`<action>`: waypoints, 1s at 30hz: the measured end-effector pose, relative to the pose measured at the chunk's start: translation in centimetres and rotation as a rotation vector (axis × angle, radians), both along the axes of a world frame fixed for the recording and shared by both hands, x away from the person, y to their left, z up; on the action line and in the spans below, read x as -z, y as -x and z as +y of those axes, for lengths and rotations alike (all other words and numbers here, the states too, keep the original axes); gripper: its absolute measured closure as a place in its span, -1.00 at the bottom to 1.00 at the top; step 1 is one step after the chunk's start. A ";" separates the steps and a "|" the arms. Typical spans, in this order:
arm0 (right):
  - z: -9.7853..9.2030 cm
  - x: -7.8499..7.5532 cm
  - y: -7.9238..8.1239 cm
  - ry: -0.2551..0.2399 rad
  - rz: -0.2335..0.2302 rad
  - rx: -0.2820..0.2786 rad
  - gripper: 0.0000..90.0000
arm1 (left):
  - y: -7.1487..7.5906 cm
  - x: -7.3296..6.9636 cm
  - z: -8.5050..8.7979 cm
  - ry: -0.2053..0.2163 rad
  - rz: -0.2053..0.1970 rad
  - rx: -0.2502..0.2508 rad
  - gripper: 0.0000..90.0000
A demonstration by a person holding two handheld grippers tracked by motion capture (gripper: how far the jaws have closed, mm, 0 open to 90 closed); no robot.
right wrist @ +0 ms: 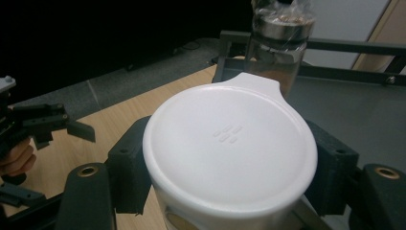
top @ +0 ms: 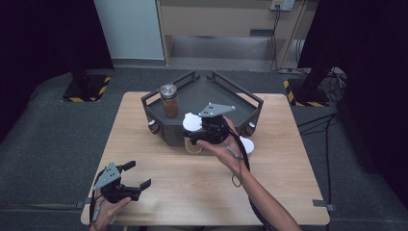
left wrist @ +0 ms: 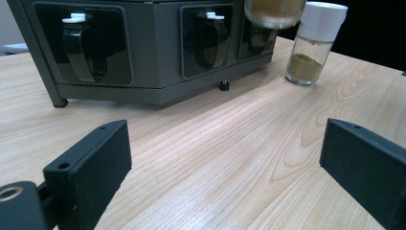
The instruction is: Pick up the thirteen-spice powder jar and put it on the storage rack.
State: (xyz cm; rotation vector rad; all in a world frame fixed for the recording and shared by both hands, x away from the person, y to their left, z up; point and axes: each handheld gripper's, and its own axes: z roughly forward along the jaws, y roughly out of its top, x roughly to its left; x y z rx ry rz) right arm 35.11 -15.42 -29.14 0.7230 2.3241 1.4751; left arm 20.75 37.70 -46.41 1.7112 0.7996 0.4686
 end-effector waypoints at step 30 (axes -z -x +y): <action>1.7 -5.5 -4.8 0.026 0.016 0.160 -0.32 | 0.0 -0.1 0.0 -0.005 0.007 0.003 -0.94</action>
